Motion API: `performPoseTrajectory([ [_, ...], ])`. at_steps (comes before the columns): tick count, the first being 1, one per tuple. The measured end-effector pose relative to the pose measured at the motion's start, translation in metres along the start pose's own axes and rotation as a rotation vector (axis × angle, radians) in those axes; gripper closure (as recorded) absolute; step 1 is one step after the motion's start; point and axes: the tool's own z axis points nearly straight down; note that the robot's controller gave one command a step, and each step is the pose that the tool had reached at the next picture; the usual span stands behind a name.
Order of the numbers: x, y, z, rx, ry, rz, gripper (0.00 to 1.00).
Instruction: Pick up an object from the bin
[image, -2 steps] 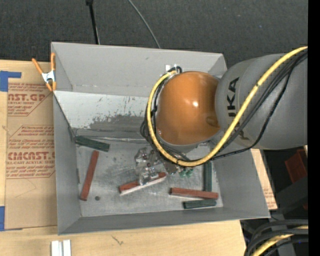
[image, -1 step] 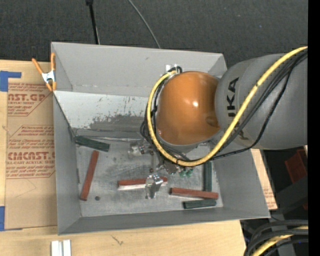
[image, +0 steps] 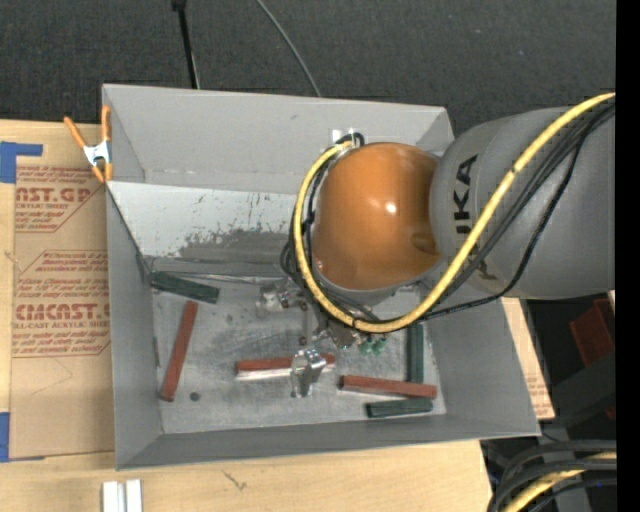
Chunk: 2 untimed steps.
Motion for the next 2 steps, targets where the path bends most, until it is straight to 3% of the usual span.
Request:
performPoseTrajectory([
  [1,-0.004,-0.020,0.059,0.001,-0.006,-0.055,0.00],
  [2,-0.006,-0.033,0.110,0.001,0.000,-0.207,0.00],
])
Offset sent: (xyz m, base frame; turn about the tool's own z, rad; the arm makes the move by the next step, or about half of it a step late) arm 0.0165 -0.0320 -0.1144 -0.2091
